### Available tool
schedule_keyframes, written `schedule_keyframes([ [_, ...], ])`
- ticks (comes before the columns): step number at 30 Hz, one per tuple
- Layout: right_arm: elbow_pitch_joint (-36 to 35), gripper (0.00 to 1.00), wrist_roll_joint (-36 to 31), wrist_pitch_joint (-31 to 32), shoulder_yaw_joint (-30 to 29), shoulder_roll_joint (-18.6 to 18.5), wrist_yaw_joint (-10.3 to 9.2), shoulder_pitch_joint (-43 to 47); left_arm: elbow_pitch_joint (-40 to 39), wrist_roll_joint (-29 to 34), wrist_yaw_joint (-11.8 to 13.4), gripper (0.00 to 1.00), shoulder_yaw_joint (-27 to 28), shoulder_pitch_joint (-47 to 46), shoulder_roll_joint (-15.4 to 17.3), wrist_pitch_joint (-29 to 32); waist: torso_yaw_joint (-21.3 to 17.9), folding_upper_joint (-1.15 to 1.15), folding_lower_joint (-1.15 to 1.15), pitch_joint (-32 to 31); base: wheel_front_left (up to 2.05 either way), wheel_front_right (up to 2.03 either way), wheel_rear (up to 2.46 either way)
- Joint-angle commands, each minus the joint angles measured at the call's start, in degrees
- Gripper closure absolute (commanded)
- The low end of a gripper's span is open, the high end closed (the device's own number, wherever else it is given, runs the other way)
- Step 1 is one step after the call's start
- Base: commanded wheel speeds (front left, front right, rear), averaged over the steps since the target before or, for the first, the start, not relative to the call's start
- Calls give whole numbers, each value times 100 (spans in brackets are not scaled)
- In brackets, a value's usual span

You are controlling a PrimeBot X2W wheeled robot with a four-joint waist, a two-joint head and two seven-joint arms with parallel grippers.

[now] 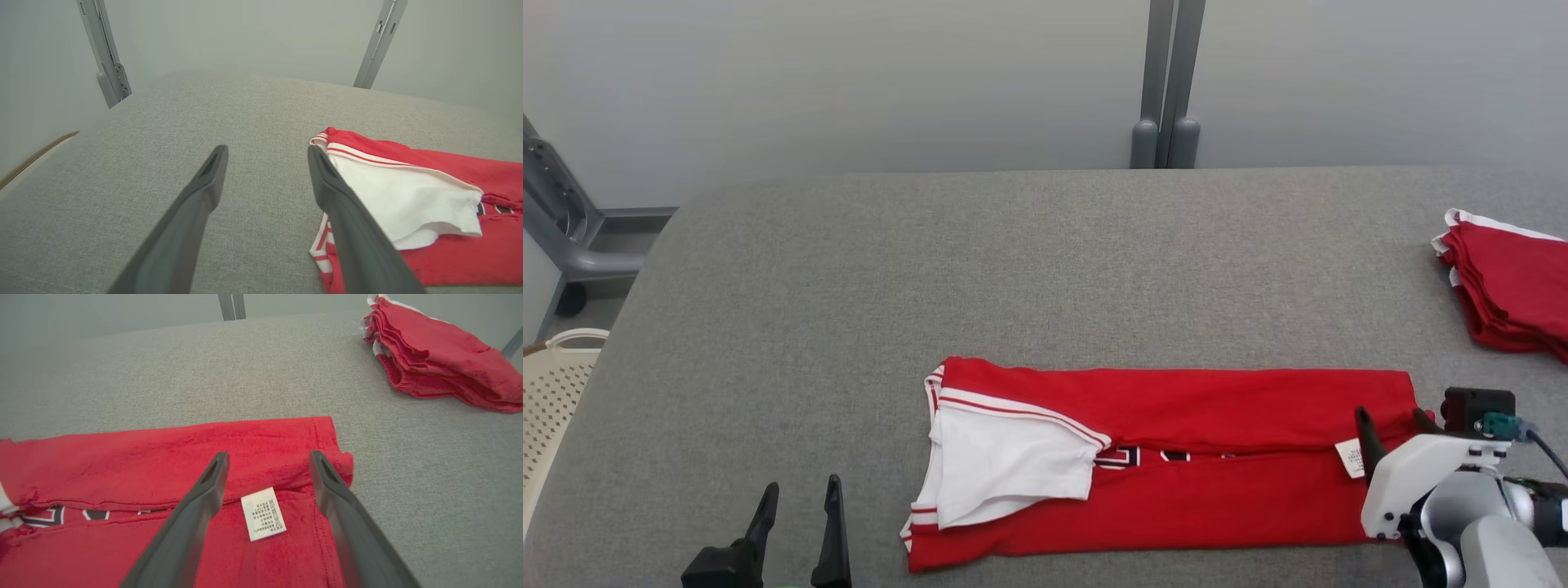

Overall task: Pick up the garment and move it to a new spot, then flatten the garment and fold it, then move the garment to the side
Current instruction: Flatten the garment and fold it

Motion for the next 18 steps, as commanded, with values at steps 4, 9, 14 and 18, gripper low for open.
schedule_keyframes([
  [4,-23,0,-489,645,-360,-11,-2,-240,-1,20,-15,0,-69,-129,-11,-12,27,0,0,146,0,0,0],
  [9,-53,0,-880,1147,-628,-13,-2,-445,43,-10,-55,0,-107,-240,49,33,93,0,0,324,0,0,0],
  [14,53,0,-1062,1304,-831,-15,-2,-580,69,-21,-78,0,-145,-379,93,46,159,0,0,524,0,0,0],
  [18,172,0,-1178,1303,-968,-14,-2,-636,102,-27,-106,0,-187,-490,118,48,210,0,0,643,0,0,0],
])
